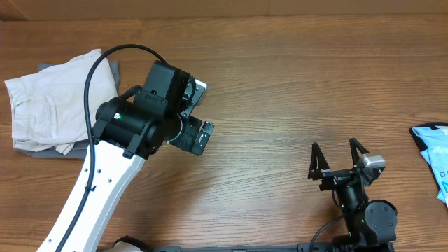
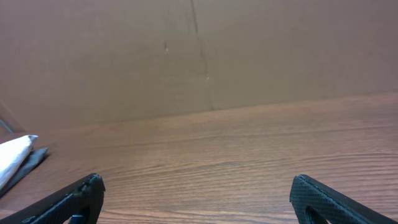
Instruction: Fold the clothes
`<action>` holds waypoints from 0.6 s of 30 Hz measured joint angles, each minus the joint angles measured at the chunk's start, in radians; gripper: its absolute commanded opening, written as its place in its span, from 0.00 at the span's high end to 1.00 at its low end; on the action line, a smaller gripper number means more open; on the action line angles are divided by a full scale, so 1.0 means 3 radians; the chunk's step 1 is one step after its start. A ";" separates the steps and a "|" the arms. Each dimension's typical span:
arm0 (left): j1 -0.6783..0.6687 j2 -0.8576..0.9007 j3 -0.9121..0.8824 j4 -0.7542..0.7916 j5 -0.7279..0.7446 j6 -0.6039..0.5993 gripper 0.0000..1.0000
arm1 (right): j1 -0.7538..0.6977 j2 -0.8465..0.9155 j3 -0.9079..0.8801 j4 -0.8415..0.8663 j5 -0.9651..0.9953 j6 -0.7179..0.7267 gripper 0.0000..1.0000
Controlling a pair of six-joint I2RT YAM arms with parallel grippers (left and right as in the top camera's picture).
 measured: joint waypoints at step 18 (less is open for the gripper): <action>0.0000 0.0000 0.0000 0.0000 0.0000 0.0000 0.00 | -0.0001 -0.0006 -0.0354 0.0318 -0.0212 0.0003 0.00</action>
